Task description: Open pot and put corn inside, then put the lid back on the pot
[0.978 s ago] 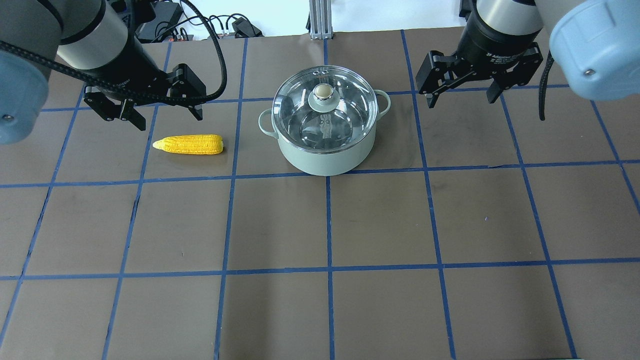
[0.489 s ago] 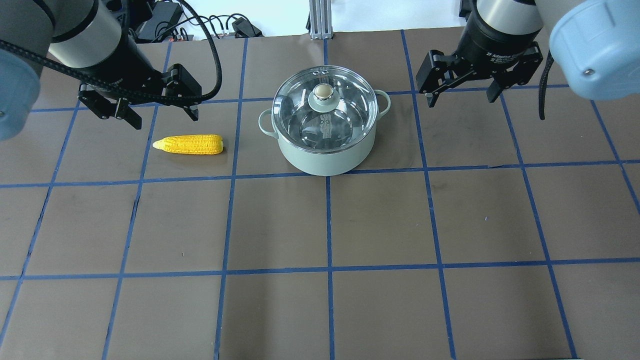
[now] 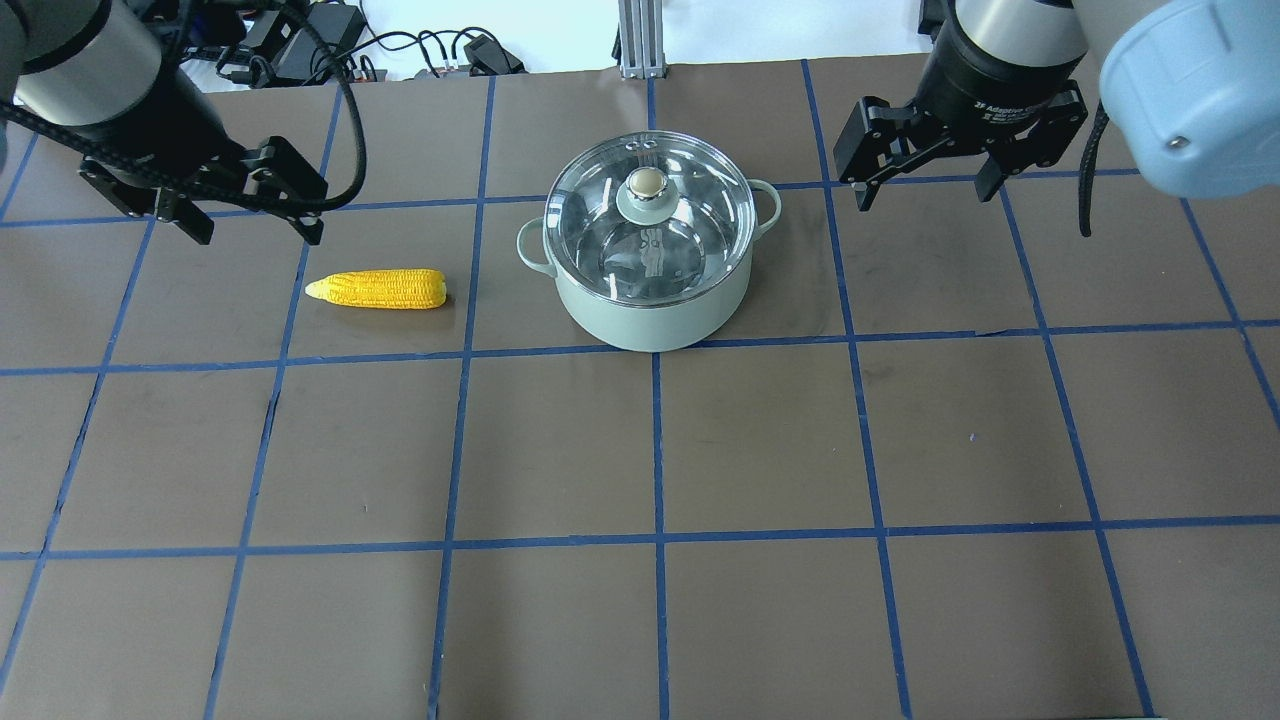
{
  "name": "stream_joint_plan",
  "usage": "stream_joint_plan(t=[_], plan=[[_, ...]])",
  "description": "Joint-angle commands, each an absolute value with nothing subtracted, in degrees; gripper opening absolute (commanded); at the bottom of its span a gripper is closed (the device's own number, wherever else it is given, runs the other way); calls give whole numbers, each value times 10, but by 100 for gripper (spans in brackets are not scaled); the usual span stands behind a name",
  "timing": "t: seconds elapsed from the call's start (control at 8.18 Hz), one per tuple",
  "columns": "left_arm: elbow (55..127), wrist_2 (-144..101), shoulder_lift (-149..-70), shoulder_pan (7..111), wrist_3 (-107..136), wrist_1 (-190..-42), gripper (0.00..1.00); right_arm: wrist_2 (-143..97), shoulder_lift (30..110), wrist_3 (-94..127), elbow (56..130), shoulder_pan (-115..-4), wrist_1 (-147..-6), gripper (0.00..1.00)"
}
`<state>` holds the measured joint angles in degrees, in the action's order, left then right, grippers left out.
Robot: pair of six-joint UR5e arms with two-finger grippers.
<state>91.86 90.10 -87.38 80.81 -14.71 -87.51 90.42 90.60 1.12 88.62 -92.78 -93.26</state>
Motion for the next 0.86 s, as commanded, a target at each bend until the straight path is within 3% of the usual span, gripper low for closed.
stream_joint_plan(t=[0.0,0.24,0.49,0.73], plan=[[918,906,-902,759,-335,-848,100,904,904,5,886,-927,-933,100],[918,905,-946,759,-420,-787,100,899,871,15,860,-931,-936,100],[918,905,-994,759,-510,-727,100,890,794,17,776,-935,-937,100],[925,904,-1022,759,-592,-703,100,897,737,28,737,-962,-973,100]])
